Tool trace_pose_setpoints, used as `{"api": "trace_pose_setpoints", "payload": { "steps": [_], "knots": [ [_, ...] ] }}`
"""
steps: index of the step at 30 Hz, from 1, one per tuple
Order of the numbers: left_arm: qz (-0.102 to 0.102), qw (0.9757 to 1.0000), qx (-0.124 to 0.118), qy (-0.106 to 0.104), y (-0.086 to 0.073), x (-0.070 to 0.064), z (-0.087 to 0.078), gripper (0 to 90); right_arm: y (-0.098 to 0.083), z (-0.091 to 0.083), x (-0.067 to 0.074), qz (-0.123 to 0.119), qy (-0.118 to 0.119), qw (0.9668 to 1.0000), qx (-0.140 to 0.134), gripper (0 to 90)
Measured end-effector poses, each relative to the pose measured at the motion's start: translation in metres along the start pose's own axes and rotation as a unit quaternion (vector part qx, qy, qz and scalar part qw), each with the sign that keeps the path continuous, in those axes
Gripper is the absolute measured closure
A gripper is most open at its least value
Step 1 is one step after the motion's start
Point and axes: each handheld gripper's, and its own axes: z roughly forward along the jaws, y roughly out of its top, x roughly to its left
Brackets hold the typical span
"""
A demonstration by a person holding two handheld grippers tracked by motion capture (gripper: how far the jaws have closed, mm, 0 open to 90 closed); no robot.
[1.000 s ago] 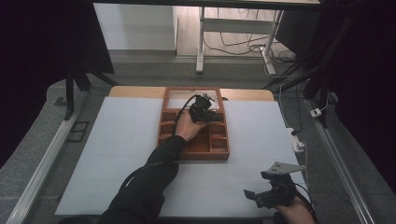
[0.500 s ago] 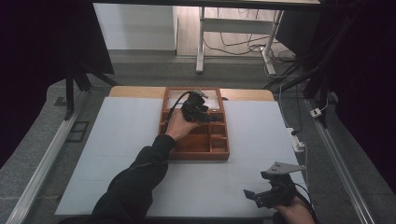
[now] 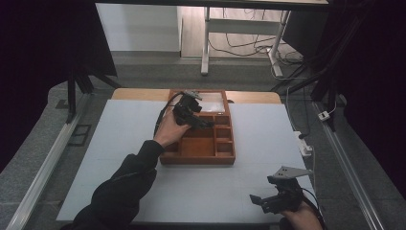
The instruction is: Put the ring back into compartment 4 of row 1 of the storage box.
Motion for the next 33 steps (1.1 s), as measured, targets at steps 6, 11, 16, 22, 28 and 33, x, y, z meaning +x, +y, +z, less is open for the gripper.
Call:
{"api": "trace_pose_setpoints", "payload": {
  "steps": [6,11,16,22,28,33],
  "knots": [
    [0.002,1.0,-0.003,0.001,-0.015,0.0,-0.019,0.4,0.0,0.0,0.0,0.001,-0.001,1.0,0.001,1.9],
    [-0.004,0.9998,-0.018,-0.01,-0.029,0.001,-0.032,0.0,0.0,0.001,0.0,0.0,-0.002,1.0,0.002,1.9],
    [-0.004,0.9994,-0.031,-0.015,-0.042,0.001,-0.041,0.0,0.0,0.001,0.0,0.001,-0.003,1.0,0.002,1.9],
    [0.001,0.9994,-0.033,-0.012,-0.056,-0.002,-0.049,0.0,0.0,0.001,0.0,0.0,-0.003,1.0,0.003,1.9],
    [-0.006,0.9997,-0.024,-0.002,-0.071,-0.005,-0.056,0.0,0.001,0.001,0.0,0.0,-0.003,1.0,0.004,1.9],
    [-0.011,0.9998,-0.015,0.002,-0.082,-0.008,-0.063,0.0,0.001,0.001,0.001,0.001,-0.004,1.0,0.004,1.9]
  ]
}}
